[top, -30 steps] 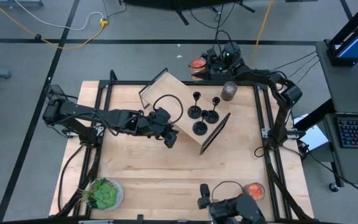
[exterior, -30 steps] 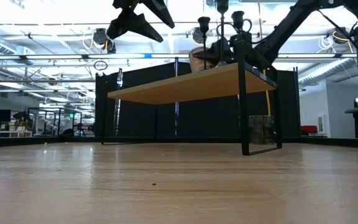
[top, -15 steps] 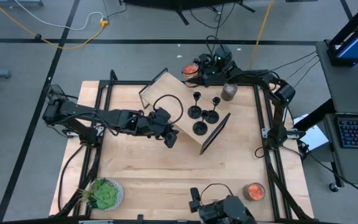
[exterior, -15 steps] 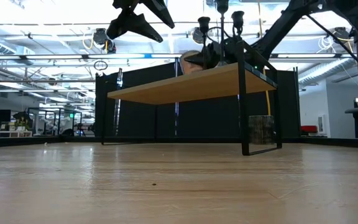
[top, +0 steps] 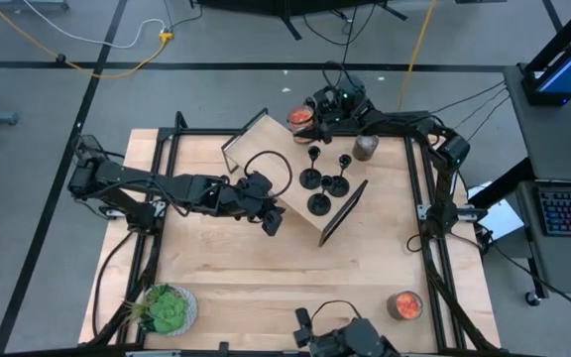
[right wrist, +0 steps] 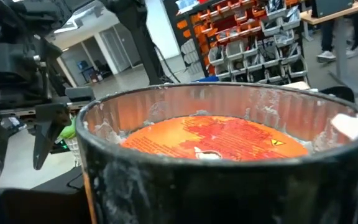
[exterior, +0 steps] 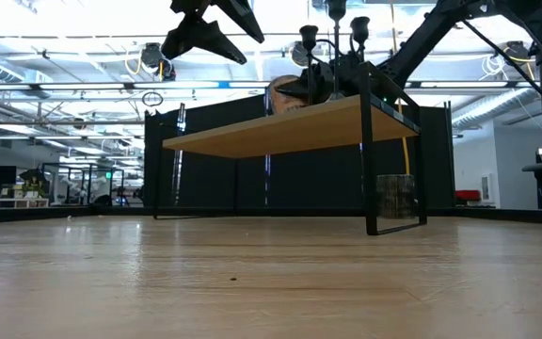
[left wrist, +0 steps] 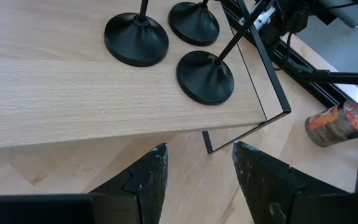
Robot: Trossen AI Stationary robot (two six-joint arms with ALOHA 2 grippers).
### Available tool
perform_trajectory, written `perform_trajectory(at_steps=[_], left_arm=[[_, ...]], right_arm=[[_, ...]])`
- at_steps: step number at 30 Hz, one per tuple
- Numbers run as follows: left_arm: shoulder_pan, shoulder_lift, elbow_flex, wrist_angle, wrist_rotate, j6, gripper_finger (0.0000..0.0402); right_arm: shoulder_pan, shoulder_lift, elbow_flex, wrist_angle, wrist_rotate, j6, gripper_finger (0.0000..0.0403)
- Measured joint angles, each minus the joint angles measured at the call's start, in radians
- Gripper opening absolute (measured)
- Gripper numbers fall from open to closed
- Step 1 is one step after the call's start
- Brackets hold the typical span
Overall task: Pick & Place candle stick holders
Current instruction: Put the left orange scented candle on the shelf
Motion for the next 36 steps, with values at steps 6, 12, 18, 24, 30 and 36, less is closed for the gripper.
perform_trajectory(at_steps=[6, 12, 18, 24, 30, 36], left_arm=[[0.0, 0.0, 0.0, 0.0, 0.0, -0.005, 0.0189], [0.0, 0.0, 0.0, 0.001, 0.0, -0.005, 0.0189], [0.0, 0.0, 0.0, 0.001, 0.0, -0.005, 0.0189], [0.0, 0.0, 0.0, 0.001, 0.0, -0.002, 0.0189], [0.0, 0.0, 0.0, 0.001, 0.0, -0.003, 0.0189], [0.0, 0.0, 0.0, 0.001, 0.0, -0.003, 0.0189]], right_arm=[[0.018, 0.0, -0.002, -0.056, 0.028, -0.051, 0.0334], [0.035, 0.0, -0.002, -0.057, 0.084, -0.065, 0.0334], [0.037, 0.0, -0.002, -0.062, 0.124, -0.069, 0.0334], [0.07, 0.0, -0.002, -0.074, 0.18, -0.085, 0.0334], [0.092, 0.0, -0.002, -0.091, 0.18, -0.129, 0.0334], [0.094, 0.0, -0.002, -0.123, 0.211, -0.171, 0.0334]])
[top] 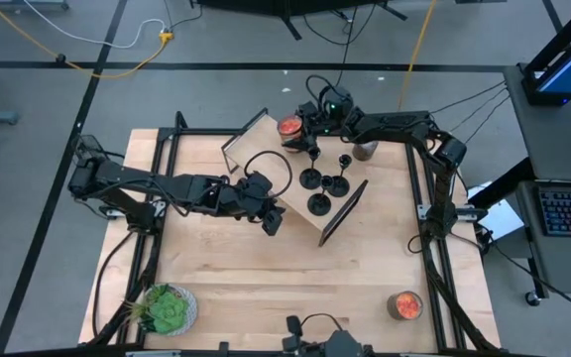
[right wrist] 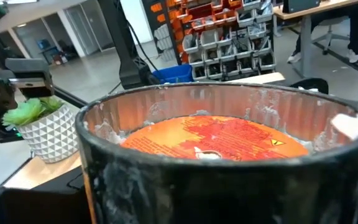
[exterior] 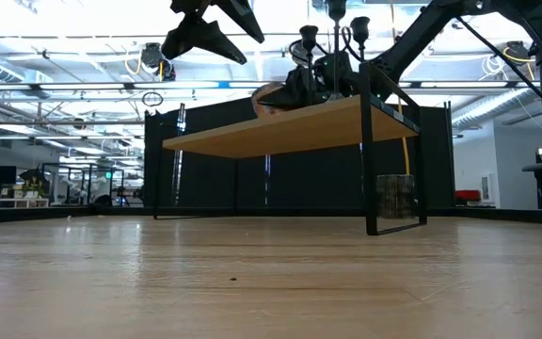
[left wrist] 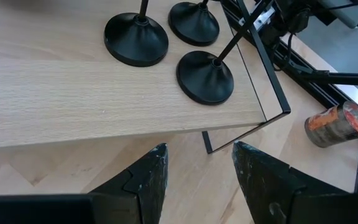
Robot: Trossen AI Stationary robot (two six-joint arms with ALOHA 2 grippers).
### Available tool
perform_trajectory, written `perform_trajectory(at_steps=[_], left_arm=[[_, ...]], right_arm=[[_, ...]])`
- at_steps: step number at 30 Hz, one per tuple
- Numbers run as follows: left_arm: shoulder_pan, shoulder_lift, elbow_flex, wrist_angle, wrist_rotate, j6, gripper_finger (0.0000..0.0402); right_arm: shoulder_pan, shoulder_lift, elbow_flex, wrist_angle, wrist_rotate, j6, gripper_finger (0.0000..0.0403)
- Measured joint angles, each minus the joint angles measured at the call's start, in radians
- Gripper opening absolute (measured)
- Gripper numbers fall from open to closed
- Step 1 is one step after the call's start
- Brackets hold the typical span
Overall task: Pick & Place candle stick holders
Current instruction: Put the left orange scented candle on the shelf
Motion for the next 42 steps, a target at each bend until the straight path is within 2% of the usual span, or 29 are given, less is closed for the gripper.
perform_trajectory(at_steps=[14, 42], left_arm=[[0.0, 0.0, 0.0, 0.0, 0.0, -0.003, 0.0189], [0.0, 0.0, 0.0, 0.0, 0.0, 0.008, 0.0189]], right_arm=[[0.002, 0.0, 0.0, -0.057, 0.051, -0.06, 0.0334], [0.006, 0.0, 0.0, -0.064, 0.047, -0.056, 0.0354]])
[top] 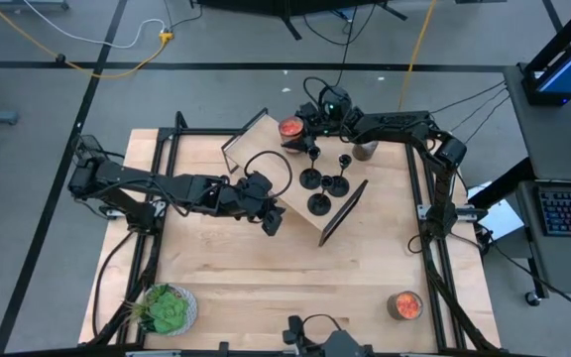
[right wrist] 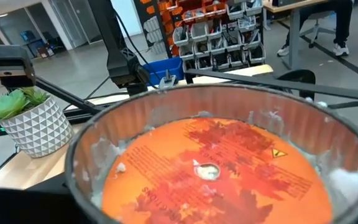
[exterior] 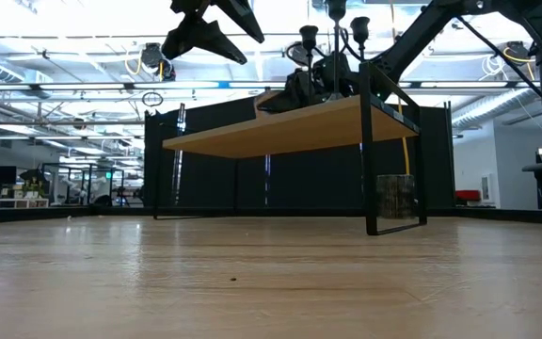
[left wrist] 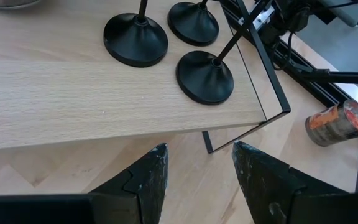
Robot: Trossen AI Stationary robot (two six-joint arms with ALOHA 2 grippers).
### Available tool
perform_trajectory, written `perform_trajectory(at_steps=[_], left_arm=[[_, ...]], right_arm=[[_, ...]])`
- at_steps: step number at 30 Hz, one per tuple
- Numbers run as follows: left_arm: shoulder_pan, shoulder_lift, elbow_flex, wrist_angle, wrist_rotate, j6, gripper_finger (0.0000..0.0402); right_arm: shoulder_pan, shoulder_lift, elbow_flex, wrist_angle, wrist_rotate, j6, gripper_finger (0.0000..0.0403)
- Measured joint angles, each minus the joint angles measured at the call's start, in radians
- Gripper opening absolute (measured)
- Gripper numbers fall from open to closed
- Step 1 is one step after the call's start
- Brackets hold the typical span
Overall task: Pick & Place candle stick holders
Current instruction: Put the left orange scented candle on the shelf
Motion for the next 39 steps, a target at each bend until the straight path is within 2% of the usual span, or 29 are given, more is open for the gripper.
perform_trajectory(at_steps=[15, 22, 39], left_arm=[[0.0, 0.0, 0.0, -0.022, 0.0, -0.001, 0.0189], [0.0, 0.0, 0.0, -0.022, 0.0, -0.001, 0.0189], [0.0, 0.0, 0.0, -0.022, 0.0, -0.001, 0.0189]], right_arm=[[0.027, 0.0, 0.0, 0.029, 0.0, -0.05, 0.0358], [0.026, 0.0, 0.0, 0.029, 0.001, -0.057, 0.0396], [0.023, 0.0, 0.0, 0.11, 0.003, -0.028, 0.04]])
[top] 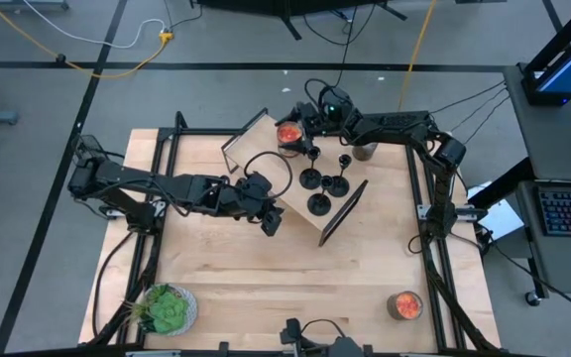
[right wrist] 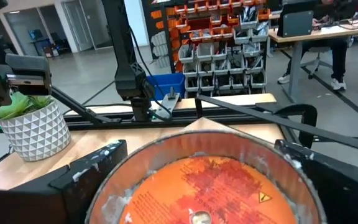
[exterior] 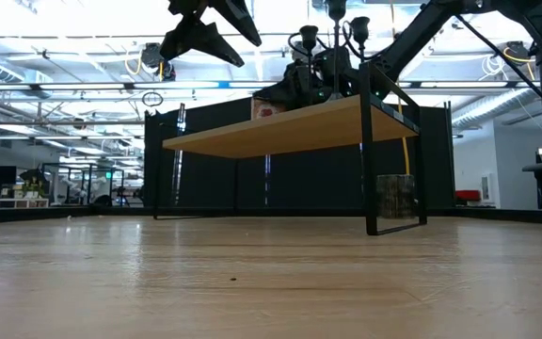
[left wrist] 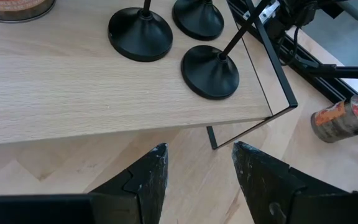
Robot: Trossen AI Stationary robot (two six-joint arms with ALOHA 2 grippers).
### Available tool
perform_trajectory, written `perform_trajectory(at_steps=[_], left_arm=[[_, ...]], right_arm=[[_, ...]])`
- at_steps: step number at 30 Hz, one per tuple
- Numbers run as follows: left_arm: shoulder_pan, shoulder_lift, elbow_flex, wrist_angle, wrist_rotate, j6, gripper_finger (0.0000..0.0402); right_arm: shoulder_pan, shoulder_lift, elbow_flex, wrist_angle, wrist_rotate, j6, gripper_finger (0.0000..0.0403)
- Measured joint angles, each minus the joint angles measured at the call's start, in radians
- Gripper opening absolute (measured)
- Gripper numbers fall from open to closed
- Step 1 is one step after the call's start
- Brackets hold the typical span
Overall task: Pick & Place candle stick holders
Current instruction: Put the left orange scented candle on the shelf
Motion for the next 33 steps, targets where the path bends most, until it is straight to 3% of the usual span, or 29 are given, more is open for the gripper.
perform_trajectory(at_steps=[17, 26, 33], left_arm=[[0.0, 0.0, 0.0, 0.0, 0.0, 0.002, 0.0189], [0.0, 0.0, 0.0, 0.0, 0.0, 0.002, 0.0189], [0.0, 0.0, 0.0, 0.0, 0.0, 0.001, 0.0189]], right_arm=[[-0.047, -0.064, 0.0, 0.024, 0.004, -0.037, 0.0399], [-0.094, -0.079, 0.0, 0.019, 0.126, -0.052, 0.0399], [-0.131, -0.094, 0.0, 0.01, 0.149, -0.025, 0.04]])
